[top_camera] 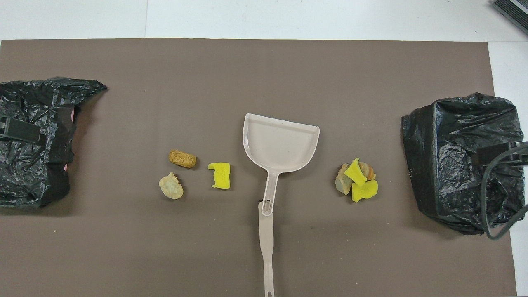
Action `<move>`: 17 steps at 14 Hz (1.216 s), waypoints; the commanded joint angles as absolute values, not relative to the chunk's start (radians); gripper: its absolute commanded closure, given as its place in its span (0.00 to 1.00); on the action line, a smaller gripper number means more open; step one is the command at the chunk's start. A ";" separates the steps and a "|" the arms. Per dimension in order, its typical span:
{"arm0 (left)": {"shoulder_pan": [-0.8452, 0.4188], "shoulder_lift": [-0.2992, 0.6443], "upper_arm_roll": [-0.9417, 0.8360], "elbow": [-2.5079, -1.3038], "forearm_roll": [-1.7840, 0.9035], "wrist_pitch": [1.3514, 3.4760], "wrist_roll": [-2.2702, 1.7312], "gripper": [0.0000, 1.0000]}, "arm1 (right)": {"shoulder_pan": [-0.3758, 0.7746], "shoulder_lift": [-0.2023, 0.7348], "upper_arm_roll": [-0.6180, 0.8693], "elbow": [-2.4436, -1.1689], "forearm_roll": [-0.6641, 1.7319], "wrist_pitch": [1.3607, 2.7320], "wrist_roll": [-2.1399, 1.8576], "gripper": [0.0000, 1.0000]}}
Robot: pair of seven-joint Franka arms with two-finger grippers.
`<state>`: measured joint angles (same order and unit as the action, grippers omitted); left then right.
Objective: Sweep and dump trash in bin
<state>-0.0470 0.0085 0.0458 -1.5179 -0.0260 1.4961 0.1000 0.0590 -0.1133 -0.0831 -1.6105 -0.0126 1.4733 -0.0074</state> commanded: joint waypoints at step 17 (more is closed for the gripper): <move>-0.163 -0.092 0.052 -1.698 -0.020 1.601 0.786 0.00 | 0.051 -0.138 -0.078 -1.640 0.023 1.509 0.023 0.00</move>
